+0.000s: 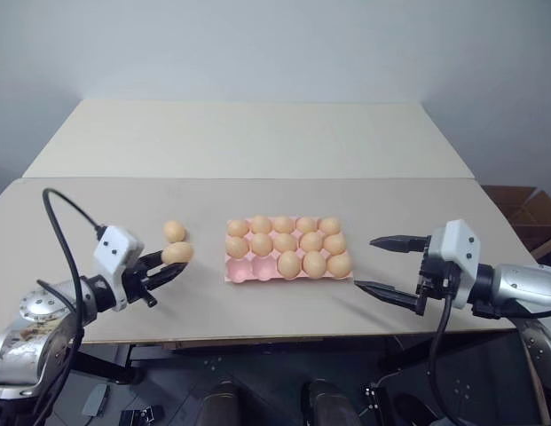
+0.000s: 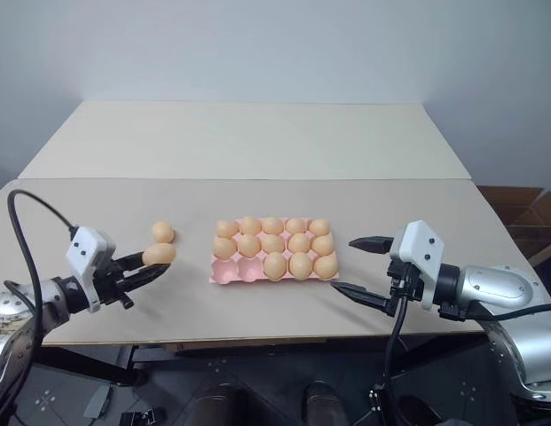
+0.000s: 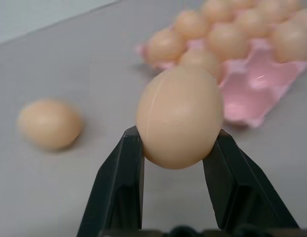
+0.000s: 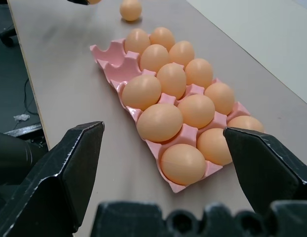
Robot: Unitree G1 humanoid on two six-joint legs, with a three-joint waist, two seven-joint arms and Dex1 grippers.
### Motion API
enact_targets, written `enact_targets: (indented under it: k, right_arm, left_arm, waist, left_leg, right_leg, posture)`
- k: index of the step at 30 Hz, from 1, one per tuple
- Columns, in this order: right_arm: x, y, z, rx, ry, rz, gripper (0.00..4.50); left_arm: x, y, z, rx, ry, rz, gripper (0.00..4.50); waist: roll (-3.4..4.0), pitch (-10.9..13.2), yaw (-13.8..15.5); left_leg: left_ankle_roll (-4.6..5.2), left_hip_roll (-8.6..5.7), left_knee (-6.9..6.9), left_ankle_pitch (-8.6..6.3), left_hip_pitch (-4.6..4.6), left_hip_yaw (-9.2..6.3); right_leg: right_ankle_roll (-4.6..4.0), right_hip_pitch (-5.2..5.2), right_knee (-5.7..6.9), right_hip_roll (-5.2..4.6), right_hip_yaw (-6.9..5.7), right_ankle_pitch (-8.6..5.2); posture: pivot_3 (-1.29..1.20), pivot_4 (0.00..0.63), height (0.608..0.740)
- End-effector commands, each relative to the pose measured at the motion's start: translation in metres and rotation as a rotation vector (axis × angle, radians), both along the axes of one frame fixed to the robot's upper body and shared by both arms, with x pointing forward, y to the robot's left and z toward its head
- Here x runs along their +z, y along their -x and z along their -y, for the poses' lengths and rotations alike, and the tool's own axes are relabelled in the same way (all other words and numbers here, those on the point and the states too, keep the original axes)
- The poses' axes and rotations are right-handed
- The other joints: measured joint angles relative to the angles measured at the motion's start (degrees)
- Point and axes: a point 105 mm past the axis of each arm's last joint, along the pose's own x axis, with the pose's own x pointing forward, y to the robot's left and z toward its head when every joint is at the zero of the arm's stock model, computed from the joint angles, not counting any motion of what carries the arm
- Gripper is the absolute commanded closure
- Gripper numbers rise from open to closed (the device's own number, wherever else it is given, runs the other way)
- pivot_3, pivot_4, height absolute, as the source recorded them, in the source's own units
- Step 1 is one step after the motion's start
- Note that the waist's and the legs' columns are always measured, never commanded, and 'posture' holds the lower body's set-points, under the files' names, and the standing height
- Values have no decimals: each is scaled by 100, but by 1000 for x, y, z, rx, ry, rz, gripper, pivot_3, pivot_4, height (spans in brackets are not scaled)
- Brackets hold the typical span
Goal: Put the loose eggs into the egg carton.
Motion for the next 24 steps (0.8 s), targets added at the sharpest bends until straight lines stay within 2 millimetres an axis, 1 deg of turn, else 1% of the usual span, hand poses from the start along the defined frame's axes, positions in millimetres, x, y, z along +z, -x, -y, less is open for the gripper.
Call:
enact_targets:
  k: [1,4,6,8,12,14,15,18,19,21,22,24]
  right_arm:
    - [11,2,-2,8,8,55,0]
    - [10,1,-2,-1,12,59,0]
    - [9,2,-3,-9,11,60,0]
    - [9,3,-3,-15,8,61,0]
    - [8,5,-3,-39,7,63,0]
    - [7,5,-2,-51,7,64,0]
    - [7,4,-2,-56,7,65,0]
    - [7,5,-2,-64,5,64,0]
    - [7,5,-2,-64,3,64,0]
    - [7,5,-1,-68,1,64,0]
    - [7,5,-1,-71,0,64,0]
    - [7,5,-1,-70,0,65,0]
  left_arm:
    - [7,-3,32,-124,23,31,2999]
    - [-2,-14,62,-172,26,48,2999]
    - [-4,-16,78,-192,47,41,2999]
    - [-8,-16,88,-214,48,28,2999]
    - [-16,-16,95,-231,20,-10,2999]
    - [-17,-20,95,-214,4,-31,2380]
    - [-17,-20,95,-219,0,-43,2193]
    - [-7,-20,93,-232,-5,-8,1199]
    - [-4,-20,92,-224,-13,5,806]
    - [1,-24,88,-184,-21,38,197]
    - [5,-23,88,-195,-17,51,30]
    - [17,-21,84,-200,-8,98,30]
  waist:
    - [0,0,-5]
    - [-1,0,-13]
    - [-2,-1,-16]
    - [-2,-1,-45]
    - [-2,-1,-58]
    - [-2,-1,-47]
    - [-2,-1,-41]
    - [-2,-1,-38]
    - [-2,-1,-38]
    - [-2,-1,-33]
    - [-2,-1,-32]
    - [-2,-1,-37]
  left_leg:
    - [0,0,1,0,0,0]
    - [0,-5,5,0,-1,0]
    - [1,-8,5,0,-4,-1]
    - [1,-7,6,0,-10,-3]
    - [3,-4,4,-1,-9,-13]
    - [3,-4,5,-1,-7,-14]
    - [3,-5,7,0,-5,-14]
    - [3,-5,16,0,-5,-14]
    - [3,-6,17,0,-6,-14]
    - [3,-6,17,0,-8,-15]
    - [3,-6,17,-1,-10,-15]
    - [3,-6,16,-1,-12,-16]
  right_leg:
    - [0,1,0,1,1,0]
    - [22,5,-2,1,3,12]
    - [30,6,-5,1,4,16]
    - [32,1,-7,3,5,17]
    - [32,-1,-3,11,3,15]
    - [32,1,1,11,3,15]
    - [33,2,1,11,3,15]
    - [39,5,3,9,4,14]
    - [40,4,2,8,4,14]
    - [36,4,0,8,4,16]
    - [37,3,-1,7,4,16]
    - [36,1,-1,7,3,16]
  posture:
    - [0,150,740]
    - [0,150,740]
    - [0,150,740]
    - [0,150,740]
    - [0,150,740]
    - [0,150,740]
    - [0,150,740]
    - [0,150,740]
    - [0,150,740]
    - [0,150,740]
    - [0,150,740]
    - [0,150,740]
